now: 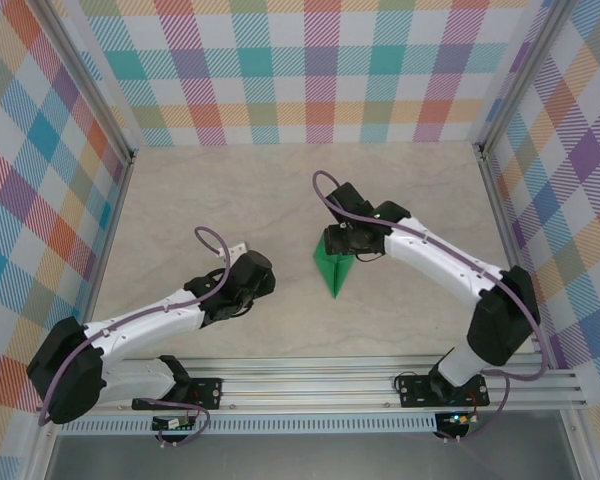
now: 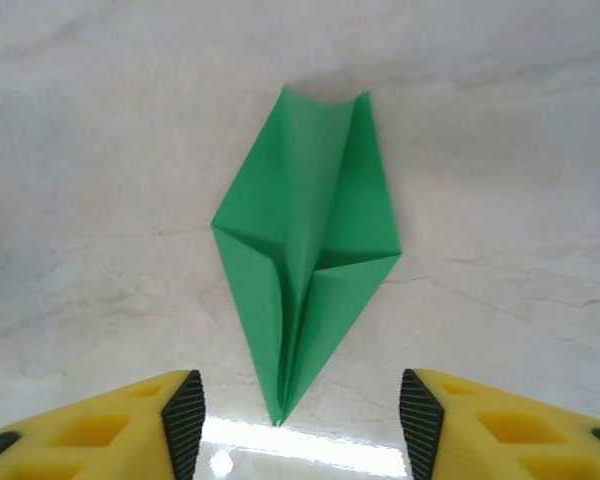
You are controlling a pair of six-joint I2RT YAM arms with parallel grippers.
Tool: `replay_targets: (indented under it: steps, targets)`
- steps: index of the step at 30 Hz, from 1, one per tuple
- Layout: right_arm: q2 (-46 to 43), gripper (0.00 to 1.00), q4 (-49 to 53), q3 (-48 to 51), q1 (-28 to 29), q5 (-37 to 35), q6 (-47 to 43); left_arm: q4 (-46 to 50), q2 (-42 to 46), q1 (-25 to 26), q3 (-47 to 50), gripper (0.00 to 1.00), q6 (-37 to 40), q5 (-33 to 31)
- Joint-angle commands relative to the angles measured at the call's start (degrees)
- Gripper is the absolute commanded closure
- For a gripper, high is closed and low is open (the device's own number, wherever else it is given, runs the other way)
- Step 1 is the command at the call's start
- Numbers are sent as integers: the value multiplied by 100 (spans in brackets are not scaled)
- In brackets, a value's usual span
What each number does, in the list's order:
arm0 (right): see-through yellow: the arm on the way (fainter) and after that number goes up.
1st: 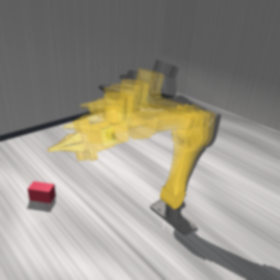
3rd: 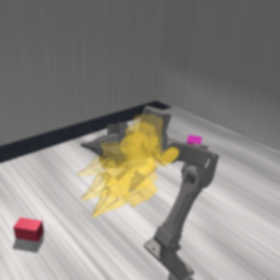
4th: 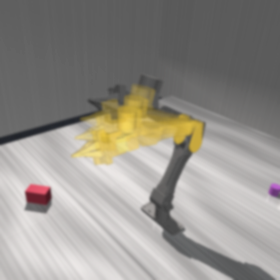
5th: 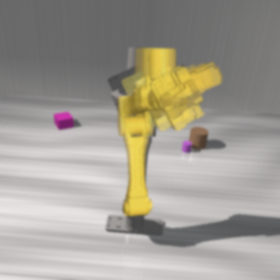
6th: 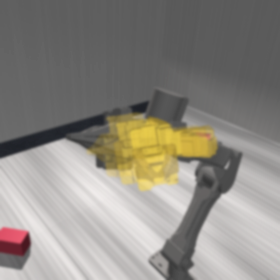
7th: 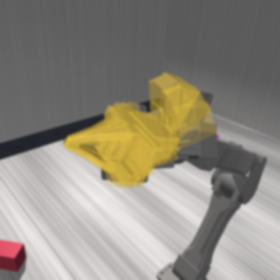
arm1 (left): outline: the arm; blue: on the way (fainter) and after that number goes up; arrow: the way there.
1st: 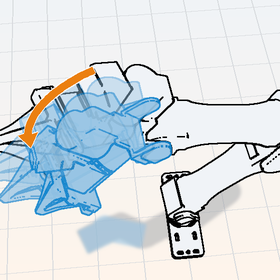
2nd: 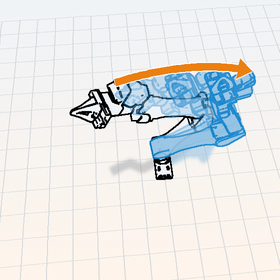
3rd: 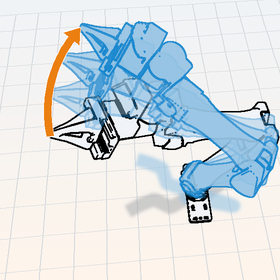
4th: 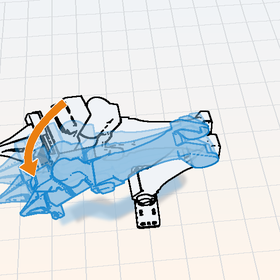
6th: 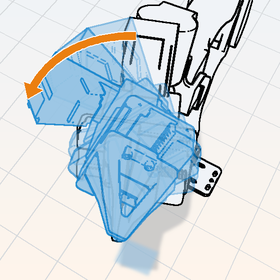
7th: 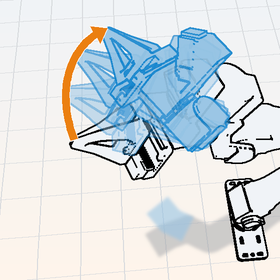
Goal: Fold a paper plane with a square sheet of paper (pick it up from the middle)
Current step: Move the paper plane to the center of the table, then reset both arms
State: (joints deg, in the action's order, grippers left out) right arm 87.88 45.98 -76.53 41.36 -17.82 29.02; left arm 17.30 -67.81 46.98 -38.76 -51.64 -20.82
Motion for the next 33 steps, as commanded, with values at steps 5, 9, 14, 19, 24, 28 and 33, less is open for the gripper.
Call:
replay_targets:
  steps: [5,9,14,19,24,28,33]
  targets:
    - [-1253,25,-78,767,-55,-1727,-50,614,445,-48,27,52,312,-740]
    - [-1874,15,-267,1313,-417,-2179,-66,903,649,-135,35,41,420,-1067]
    - [-2286,1,-682,2041,-1228,-2164,-127,1017,869,-334,130,27,582,-1290]
    - [-2416,0,-1874,2967,-2023,-1884,-728,1018,980,-717,231,6,817,-1558]
    - [-1888,0,-3126,3612,-2694,-1678,-1111,970,851,-1121,118,0,1127,-2094]
    - [-1095,0,-3790,3622,-3107,-1486,-1430,1108,809,-1426,-31,0,1302,-2704]
    - [-427,0,-5644,4010,-3378,-1165,-2025,130,669,-2257,303,0,2081,-2256]
